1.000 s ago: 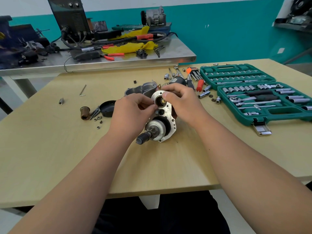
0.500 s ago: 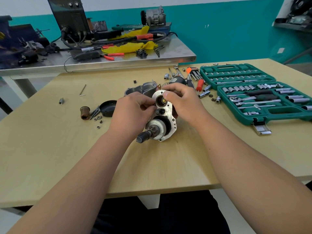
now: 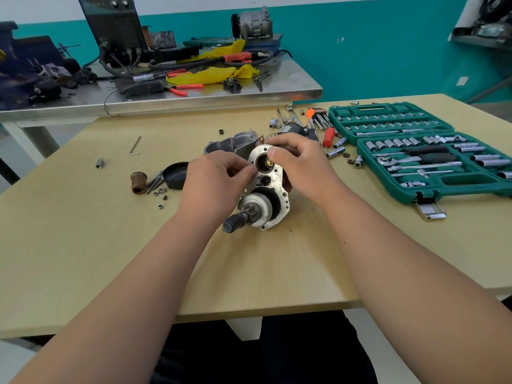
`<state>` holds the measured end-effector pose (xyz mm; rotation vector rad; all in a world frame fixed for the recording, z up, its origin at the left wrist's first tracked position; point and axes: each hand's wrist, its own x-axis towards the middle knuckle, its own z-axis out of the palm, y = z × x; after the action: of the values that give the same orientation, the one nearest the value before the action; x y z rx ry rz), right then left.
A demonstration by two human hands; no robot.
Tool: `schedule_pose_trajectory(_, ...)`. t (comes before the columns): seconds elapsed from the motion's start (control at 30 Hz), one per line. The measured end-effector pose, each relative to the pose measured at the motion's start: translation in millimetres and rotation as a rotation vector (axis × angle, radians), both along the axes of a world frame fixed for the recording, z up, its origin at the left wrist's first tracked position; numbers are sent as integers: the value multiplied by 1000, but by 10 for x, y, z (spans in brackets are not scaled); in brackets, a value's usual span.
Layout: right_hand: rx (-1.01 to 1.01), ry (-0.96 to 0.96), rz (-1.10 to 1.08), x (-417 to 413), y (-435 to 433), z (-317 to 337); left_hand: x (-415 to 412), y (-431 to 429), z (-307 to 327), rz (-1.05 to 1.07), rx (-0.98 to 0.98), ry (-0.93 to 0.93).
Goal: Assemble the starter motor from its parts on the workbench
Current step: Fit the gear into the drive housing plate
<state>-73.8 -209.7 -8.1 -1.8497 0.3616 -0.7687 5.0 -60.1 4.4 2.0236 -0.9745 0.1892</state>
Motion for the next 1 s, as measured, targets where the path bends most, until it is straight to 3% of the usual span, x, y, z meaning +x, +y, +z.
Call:
schedule_pose_trajectory(0.37,7,4,-8,6,-11,-9,1,-5,-21,-40,0,-145)
schedule_pose_trajectory(0.63,1,-6,7,-10,4,6,-33,-7,-31,-28,-104,93)
schedule_pose_trajectory(0.87,-6,2,12,-13,-8,7,-50,-16,-36,-25,-61,65)
schedule_pose_trajectory(1.0,33,-23,50,-26,-24,-14,-57,3,-93,-40,-118,162)
